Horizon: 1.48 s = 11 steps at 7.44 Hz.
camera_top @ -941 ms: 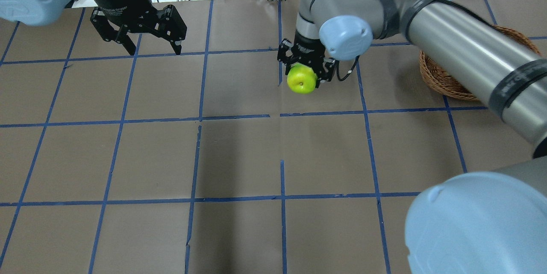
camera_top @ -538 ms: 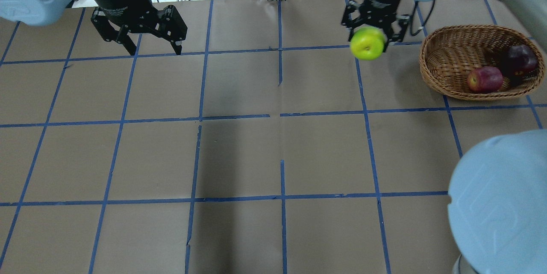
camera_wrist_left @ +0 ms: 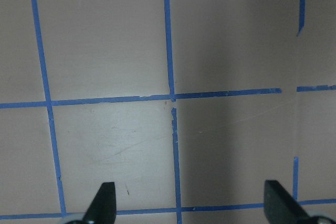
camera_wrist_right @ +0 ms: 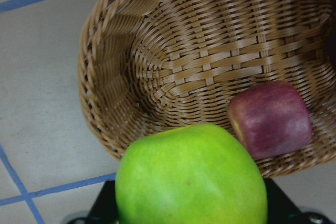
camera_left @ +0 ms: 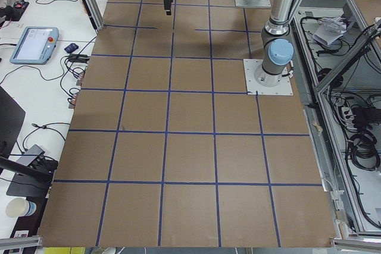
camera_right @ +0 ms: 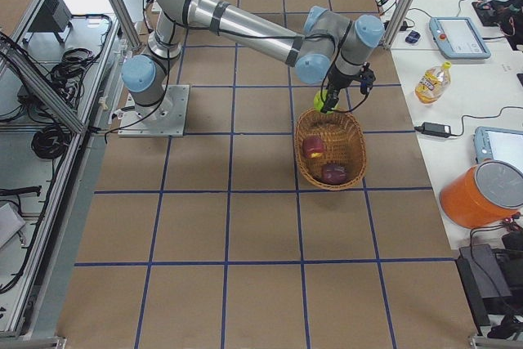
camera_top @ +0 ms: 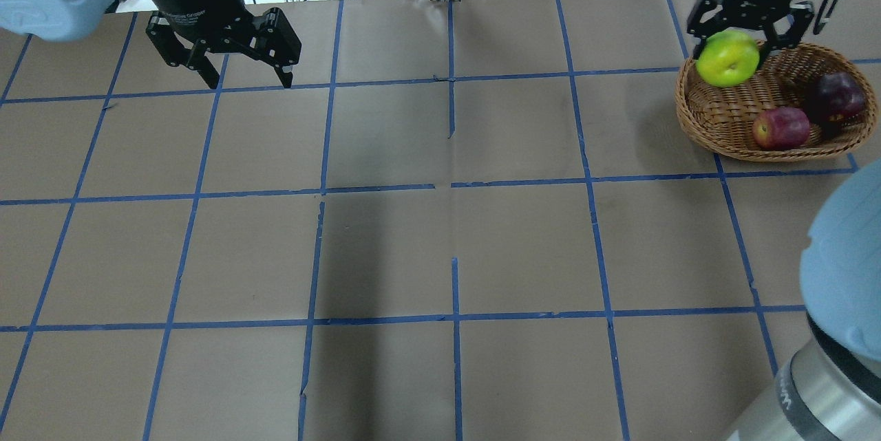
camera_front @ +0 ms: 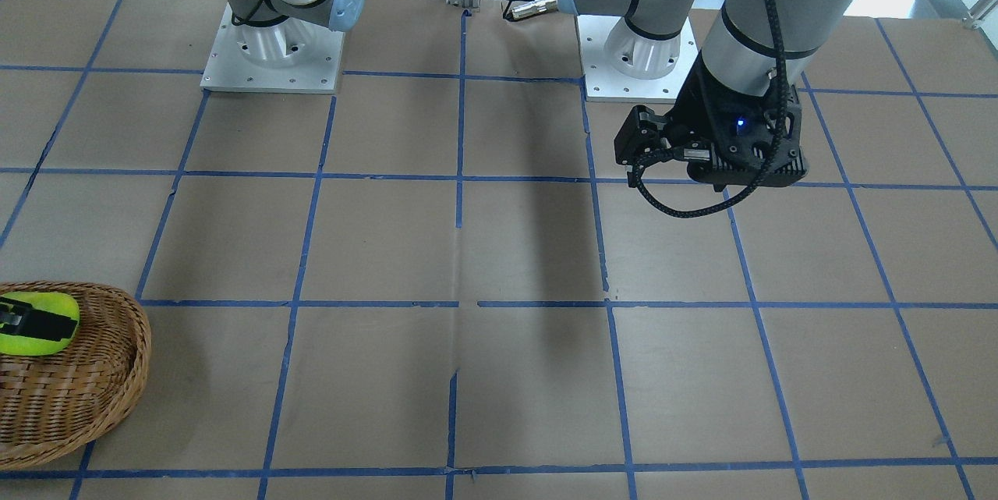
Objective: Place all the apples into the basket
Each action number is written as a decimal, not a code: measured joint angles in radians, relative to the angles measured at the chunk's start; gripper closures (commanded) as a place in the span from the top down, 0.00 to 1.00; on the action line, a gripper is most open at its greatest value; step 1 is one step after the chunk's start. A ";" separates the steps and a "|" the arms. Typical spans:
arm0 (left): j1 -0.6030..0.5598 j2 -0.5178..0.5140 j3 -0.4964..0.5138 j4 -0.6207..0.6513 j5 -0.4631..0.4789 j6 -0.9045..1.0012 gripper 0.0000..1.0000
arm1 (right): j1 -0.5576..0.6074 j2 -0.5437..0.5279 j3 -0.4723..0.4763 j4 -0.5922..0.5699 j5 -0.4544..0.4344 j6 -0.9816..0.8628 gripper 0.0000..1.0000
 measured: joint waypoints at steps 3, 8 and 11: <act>0.000 0.000 0.000 0.000 0.000 -0.001 1.00 | -0.014 0.067 0.026 -0.056 -0.017 -0.026 0.94; 0.000 0.002 0.002 0.000 0.000 -0.001 1.00 | -0.006 0.004 0.037 -0.017 -0.014 -0.023 1.00; 0.000 0.007 0.002 -0.001 0.000 -0.003 1.00 | 0.055 -0.143 0.039 0.106 -0.013 0.013 1.00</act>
